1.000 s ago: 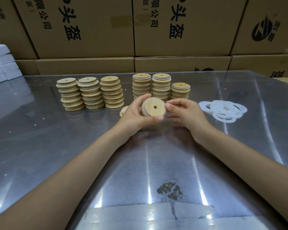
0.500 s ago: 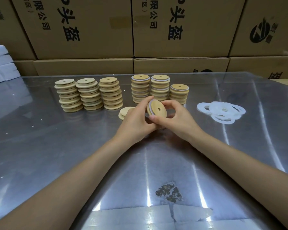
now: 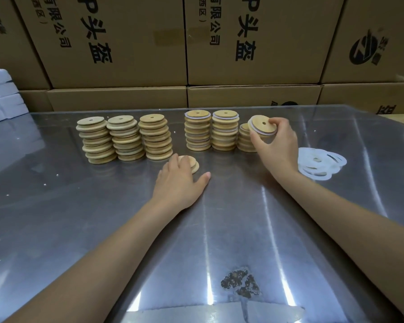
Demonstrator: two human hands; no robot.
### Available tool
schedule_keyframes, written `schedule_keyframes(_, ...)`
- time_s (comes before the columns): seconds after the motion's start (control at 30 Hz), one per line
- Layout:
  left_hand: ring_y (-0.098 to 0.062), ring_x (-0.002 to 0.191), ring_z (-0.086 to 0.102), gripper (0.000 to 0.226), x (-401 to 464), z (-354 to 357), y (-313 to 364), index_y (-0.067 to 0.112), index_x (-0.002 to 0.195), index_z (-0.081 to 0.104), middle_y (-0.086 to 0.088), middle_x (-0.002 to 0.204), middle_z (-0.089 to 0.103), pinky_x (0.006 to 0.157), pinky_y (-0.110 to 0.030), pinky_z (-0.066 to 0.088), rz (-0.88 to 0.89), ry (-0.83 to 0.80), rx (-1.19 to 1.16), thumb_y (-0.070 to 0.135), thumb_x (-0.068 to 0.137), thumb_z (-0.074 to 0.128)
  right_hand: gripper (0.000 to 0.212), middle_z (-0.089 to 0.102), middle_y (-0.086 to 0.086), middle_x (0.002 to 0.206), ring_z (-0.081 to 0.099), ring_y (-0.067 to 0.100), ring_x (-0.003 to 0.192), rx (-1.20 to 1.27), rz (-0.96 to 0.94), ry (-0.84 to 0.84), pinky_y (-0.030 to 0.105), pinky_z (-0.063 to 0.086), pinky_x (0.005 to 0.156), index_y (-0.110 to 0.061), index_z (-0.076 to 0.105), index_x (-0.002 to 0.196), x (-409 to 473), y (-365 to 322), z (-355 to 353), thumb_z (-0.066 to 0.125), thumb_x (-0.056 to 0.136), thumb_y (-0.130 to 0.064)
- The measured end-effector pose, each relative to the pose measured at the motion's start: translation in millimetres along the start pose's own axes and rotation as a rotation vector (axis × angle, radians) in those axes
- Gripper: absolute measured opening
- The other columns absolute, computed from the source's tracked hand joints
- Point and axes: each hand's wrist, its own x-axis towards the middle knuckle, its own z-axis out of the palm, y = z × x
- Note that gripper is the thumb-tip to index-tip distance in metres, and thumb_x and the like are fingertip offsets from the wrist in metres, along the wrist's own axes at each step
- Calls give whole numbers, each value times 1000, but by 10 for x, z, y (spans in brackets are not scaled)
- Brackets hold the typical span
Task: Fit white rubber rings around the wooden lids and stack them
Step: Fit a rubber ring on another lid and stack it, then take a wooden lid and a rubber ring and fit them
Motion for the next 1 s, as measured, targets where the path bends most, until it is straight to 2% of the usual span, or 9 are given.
schedule_keyframes(0.1,-26,131,37,54,-1,-7,15,16,138,39,-4,145,33,106,-35,32,77,4,-85,45,94,49,50,55,0,127,45,21,120,-90,-44,8,27,37,89,-15,49,126,100,42,76,63,86,-41)
schedule_keyframes(0.2,-23,124,44,45,-6,-12,39,19,136,44,0,139,38,102,-38,39,150,-13,-122,36,95,50,51,54,2,132,44,22,122,-167,-97,10,29,37,95,-12,50,129,177,77,146,59,89,-42)
schedule_keyframes(0.37,-21,123,44,42,-3,-4,47,21,136,44,3,139,39,103,-39,38,172,-16,-121,34,96,48,57,46,4,143,41,25,129,-235,-116,-58,35,36,102,-13,45,137,231,122,217,52,92,-47)
schedule_keyframes(0.5,-21,122,45,42,-1,0,47,21,136,43,3,139,38,102,-39,39,177,-13,-129,33,96,48,56,40,3,148,38,26,132,-266,-112,-107,37,36,101,-17,41,141,227,136,232,46,95,-49)
schedule_keyframes(0.67,-20,122,45,42,3,7,48,21,135,44,4,138,39,101,-39,39,187,1,-128,32,96,49,53,35,3,151,34,27,135,-262,-86,-161,40,36,101,-28,39,142,231,150,221,42,95,-52)
schedule_keyframes(0.8,-20,121,46,43,7,16,44,20,135,45,3,137,41,100,-37,40,212,9,-128,33,95,51,56,38,0,149,35,26,134,-254,-89,-179,41,37,100,-29,35,144,224,138,207,41,95,-54)
schedule_keyframes(1.0,-20,127,43,63,34,21,29,20,141,34,0,141,42,100,-36,40,186,67,-185,38,88,62,76,36,5,151,33,24,138,-201,38,-82,41,35,104,-13,25,147,161,45,152,49,90,-56)
